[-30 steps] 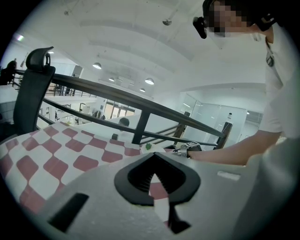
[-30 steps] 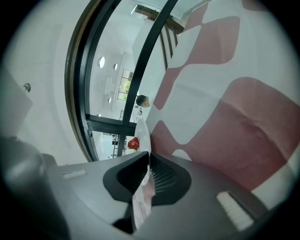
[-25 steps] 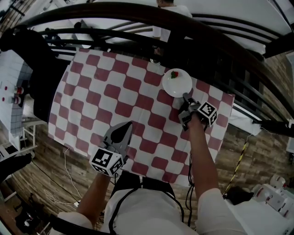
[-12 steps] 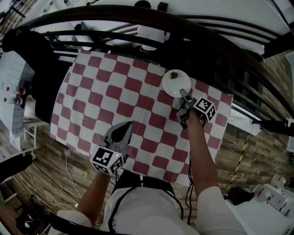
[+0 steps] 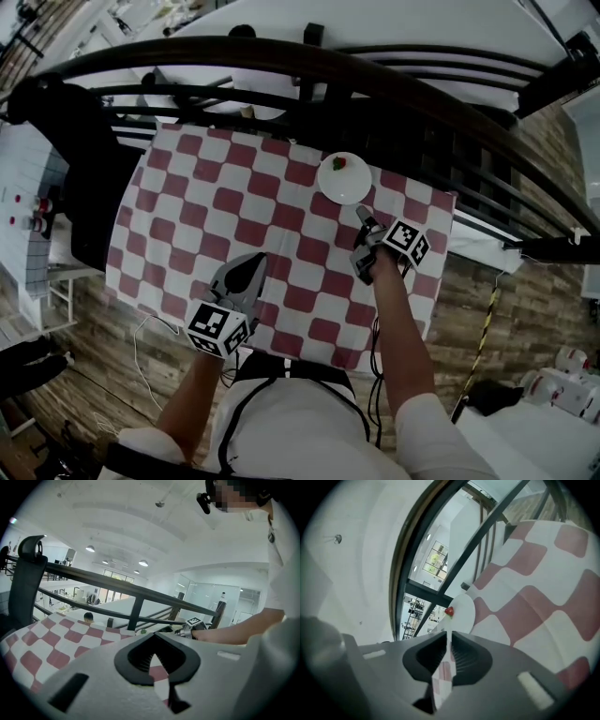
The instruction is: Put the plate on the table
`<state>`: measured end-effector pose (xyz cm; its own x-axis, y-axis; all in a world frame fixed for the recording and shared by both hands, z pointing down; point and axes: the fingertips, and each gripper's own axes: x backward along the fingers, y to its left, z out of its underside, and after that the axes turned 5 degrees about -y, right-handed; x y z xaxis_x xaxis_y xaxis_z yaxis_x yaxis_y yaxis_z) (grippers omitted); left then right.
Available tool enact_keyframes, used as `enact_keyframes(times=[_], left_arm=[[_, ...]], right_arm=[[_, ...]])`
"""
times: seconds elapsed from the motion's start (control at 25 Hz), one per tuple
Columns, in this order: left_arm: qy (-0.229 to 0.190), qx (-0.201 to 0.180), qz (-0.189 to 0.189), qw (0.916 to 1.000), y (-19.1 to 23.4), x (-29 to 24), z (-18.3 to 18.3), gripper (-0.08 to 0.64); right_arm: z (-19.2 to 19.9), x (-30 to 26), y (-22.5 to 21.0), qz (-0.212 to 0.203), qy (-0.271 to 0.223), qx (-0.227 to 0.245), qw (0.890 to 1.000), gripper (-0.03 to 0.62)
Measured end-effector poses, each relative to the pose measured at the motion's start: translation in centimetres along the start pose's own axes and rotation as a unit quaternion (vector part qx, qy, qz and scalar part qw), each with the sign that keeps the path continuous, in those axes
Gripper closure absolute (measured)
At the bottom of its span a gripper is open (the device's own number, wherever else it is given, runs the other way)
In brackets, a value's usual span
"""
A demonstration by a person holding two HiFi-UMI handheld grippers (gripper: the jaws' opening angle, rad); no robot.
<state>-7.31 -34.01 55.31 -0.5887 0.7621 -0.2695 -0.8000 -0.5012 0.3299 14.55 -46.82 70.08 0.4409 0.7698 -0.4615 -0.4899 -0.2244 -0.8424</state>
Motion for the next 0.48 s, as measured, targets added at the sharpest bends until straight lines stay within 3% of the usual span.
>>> enact_keyframes(times=[0.04,0.24,0.48], left_arm=[[0.0,-0.004,0.004,1.0,-0.3,0.1,-0.2,0.554],[0.001,-0.03,0.039,0.9988,-2.5,0.4,-1.3,0.554],[-0.003,-0.031,0.075,0.9967,-5.1,2.0,-2.4,0.554]], right_arm=[[0.3,1.0,0.7,-0.011,-0.004,0.002,1.0,0.584],[1.6,6.4,5.1,-0.073,-0.021,0.035,0.997,0.586],[3.4,14.3,8.6,-0.107,-0.054,0.076,0.99,0.586]])
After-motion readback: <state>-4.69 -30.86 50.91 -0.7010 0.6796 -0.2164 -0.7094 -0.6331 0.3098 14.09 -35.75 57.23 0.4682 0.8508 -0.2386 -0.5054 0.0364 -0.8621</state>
